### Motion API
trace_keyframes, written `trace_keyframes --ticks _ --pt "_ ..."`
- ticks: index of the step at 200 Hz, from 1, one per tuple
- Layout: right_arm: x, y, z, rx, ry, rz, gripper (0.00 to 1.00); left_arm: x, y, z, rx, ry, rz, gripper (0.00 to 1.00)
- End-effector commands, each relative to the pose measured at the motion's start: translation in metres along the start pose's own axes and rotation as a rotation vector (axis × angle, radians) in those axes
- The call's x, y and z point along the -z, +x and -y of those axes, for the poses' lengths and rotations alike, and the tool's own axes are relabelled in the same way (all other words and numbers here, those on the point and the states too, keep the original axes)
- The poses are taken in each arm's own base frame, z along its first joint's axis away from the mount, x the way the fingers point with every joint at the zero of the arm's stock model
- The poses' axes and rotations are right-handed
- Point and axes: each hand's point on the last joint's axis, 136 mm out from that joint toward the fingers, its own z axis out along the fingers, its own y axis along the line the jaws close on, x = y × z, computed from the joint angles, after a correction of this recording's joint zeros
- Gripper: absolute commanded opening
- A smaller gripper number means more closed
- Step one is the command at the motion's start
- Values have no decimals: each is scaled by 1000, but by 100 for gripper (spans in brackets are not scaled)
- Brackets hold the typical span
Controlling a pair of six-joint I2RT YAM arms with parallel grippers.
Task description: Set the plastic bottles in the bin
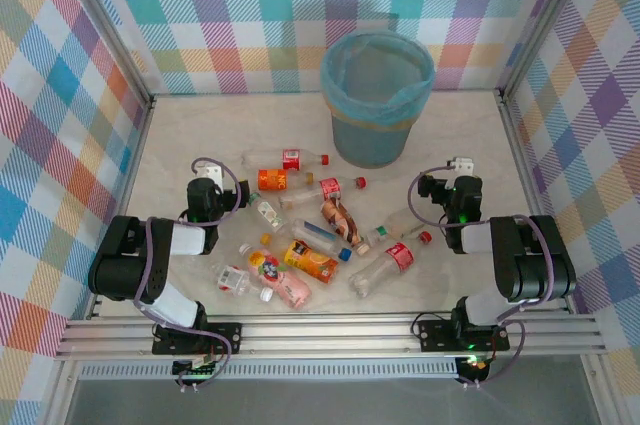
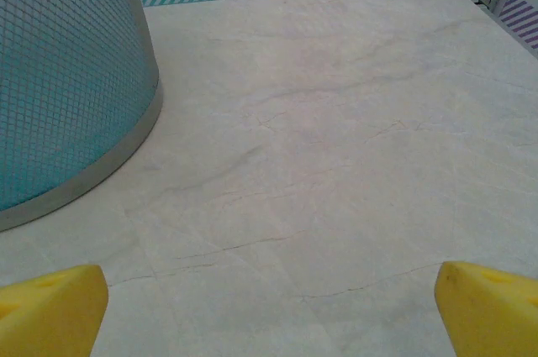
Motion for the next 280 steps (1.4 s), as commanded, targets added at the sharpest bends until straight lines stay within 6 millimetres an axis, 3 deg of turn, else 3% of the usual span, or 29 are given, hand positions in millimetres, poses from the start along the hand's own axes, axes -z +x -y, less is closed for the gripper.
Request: trace_keyframes --ticks 1,207,230,250,280 --pt "0 -7 3 -19 12 18 100 -2 -11 -4 13 -10 28 100" --pt "1 -10 4 -20 17 29 100 0 -12 -5 17 -20 30 98" --pt "8 -13 -2 -2 -13 53 96 9 -28 -13 34 -73 11 96" --pt "17 -16 -6 14 -27 89 94 30 -53 -16 34 -112 24 95" --pt "32 -40 -3 6 18 55 96 66 -98 2 25 -100 71 94"
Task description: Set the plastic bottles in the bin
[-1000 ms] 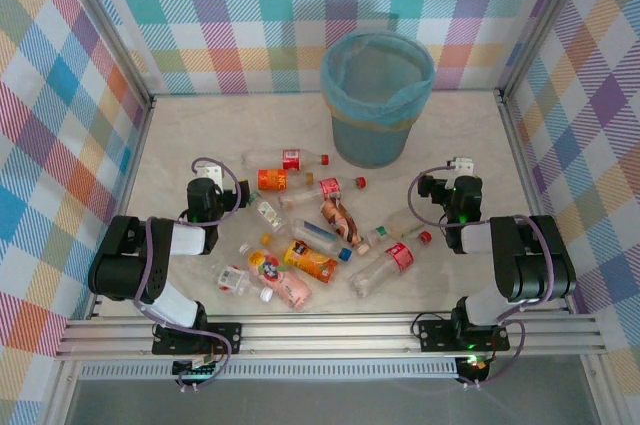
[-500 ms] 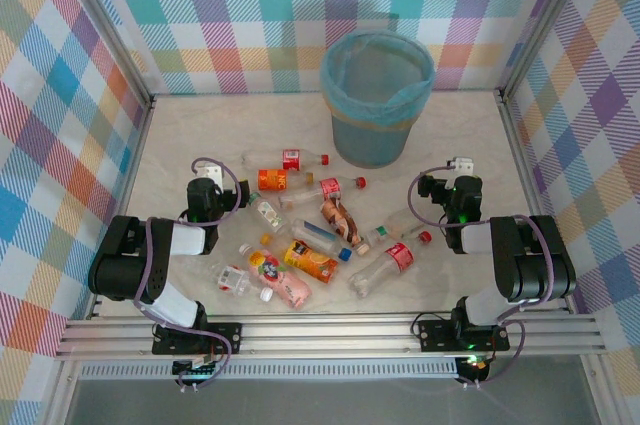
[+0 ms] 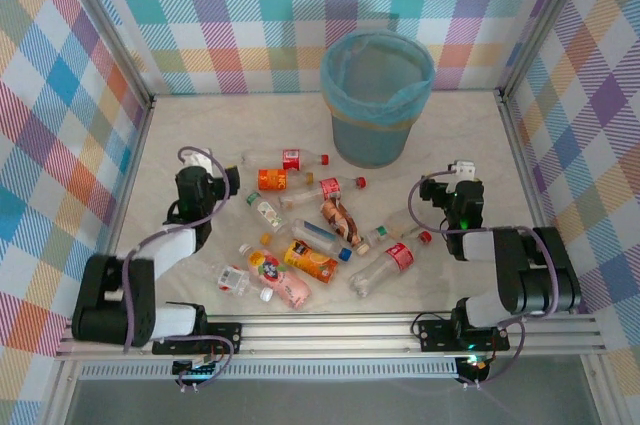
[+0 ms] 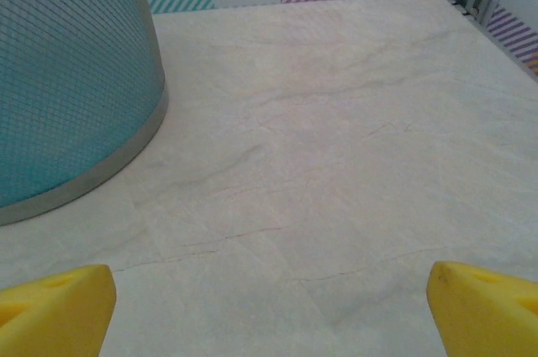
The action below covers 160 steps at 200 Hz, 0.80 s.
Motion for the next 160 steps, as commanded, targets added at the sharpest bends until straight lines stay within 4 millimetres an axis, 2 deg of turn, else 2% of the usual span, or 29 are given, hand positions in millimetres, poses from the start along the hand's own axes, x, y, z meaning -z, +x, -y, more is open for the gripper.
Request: trace_keyframes --ticks 1,23,40,63,81,103,125,146,160 --pt "13 -34 0 -9 20 28 96 24 -27 7 0 -24 -12 93" --pt "30 -44 -4 -89 -1 -45 93 49 -50 33 -26 43 -24 90" --pt "49 -52 -15 -179 -64 -112 89 72 -57 59 -99 119 -46 89" --pt "85 -73 -47 -253 -229 -200 86 112 -61 102 -235 265 -55 88" --pt "117 -93 -75 -241 -379 -241 84 140 -52 122 -307 368 -112 88" --pt "154 -113 -108 -157 -542 -287 83 172 -42 143 -345 501 -165 85" --pt "189 -127 -139 1 -679 -331 82 202 -26 159 -355 621 -237 84" --pt "221 -130 -167 209 -812 -360 82 217 -13 166 -289 652 -317 83" --pt "234 -127 -177 310 -855 -391 83 225 -1 172 -245 675 -388 81"
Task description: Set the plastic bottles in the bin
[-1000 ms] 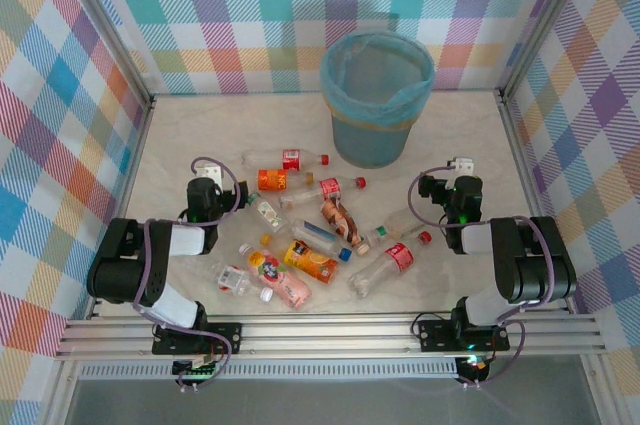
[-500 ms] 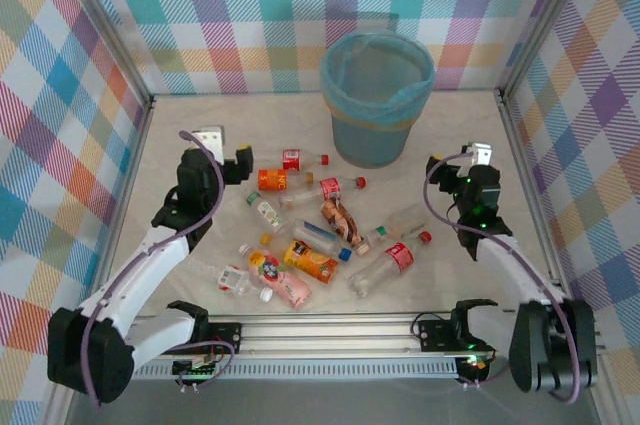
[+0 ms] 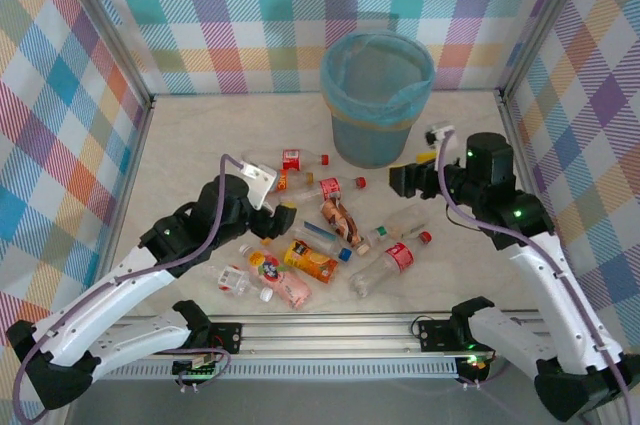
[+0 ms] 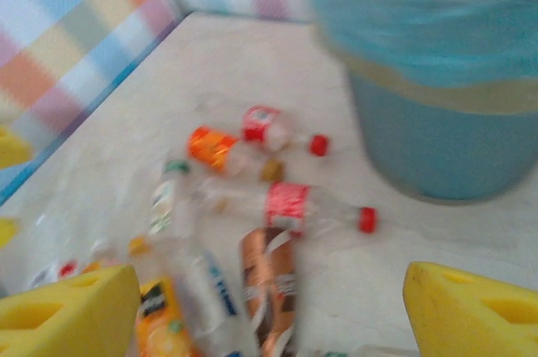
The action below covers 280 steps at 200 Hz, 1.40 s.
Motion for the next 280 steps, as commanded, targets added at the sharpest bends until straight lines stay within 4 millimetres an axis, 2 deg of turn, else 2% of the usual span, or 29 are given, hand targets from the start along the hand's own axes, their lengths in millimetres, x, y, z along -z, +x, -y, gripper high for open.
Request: trace_keyframes --ticks 1,9,18,32,49,64,78,111,130,163,210,246,280 --pt "7 37 -32 164 -106 -225 83 7 24 18 112 66 -125 81" --pt "8 37 -28 172 -65 -256 84 5 29 23 133 68 -157 80" --pt "9 31 -10 120 56 -273 85 2 35 30 138 67 -194 79" --pt "18 21 18 72 245 -279 86 -3 41 53 83 94 -237 80" --pt "27 15 37 25 377 -298 86 -14 46 87 -18 129 -245 82" --pt "30 21 49 -62 454 -347 87 -29 51 118 -83 174 -250 85" --pt "33 35 58 -154 510 -397 90 -44 57 140 -122 193 -275 86" --pt "35 64 60 -265 514 -405 93 -76 71 181 -256 209 -339 90" --pt "42 71 59 -288 514 -382 92 -94 83 187 -285 185 -395 91" --pt "57 76 57 -307 517 -319 91 -115 100 197 -335 180 -475 92" --pt "75 71 55 -291 517 -220 91 -136 125 200 -380 135 -591 92" --pt "73 76 55 -290 511 -238 92 -146 137 200 -376 122 -646 92" --pt "70 78 54 -298 501 -238 92 -151 150 202 -377 124 -698 88"
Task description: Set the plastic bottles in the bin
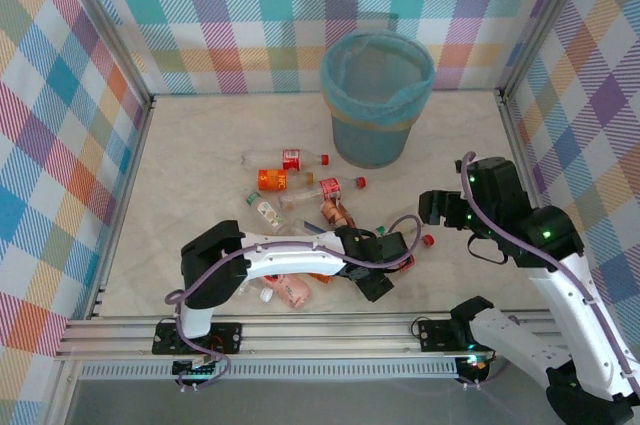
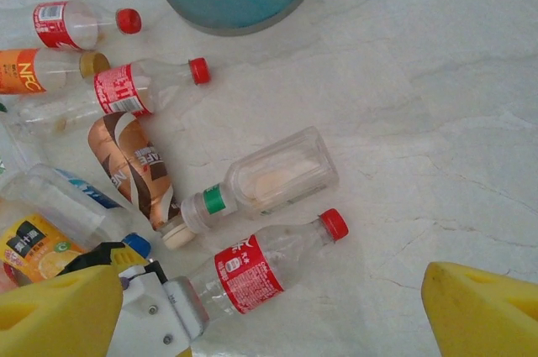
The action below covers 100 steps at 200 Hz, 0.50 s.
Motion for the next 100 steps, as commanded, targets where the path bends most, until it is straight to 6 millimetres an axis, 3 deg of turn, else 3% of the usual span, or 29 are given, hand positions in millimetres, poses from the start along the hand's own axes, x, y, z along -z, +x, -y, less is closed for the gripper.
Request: trace_keyframes --ticks 1,61,100 --pt "-2 -1 0 -19 -5 9 92 -3 6 2 -1 14 -51 88" --pt "-3 -1 -1 -19 -7 10 92 -7 7 6 -23 36 -66 75" --pt "5 -11 -1 -11 -2 44 92 7 1 3 -29 35 -22 67"
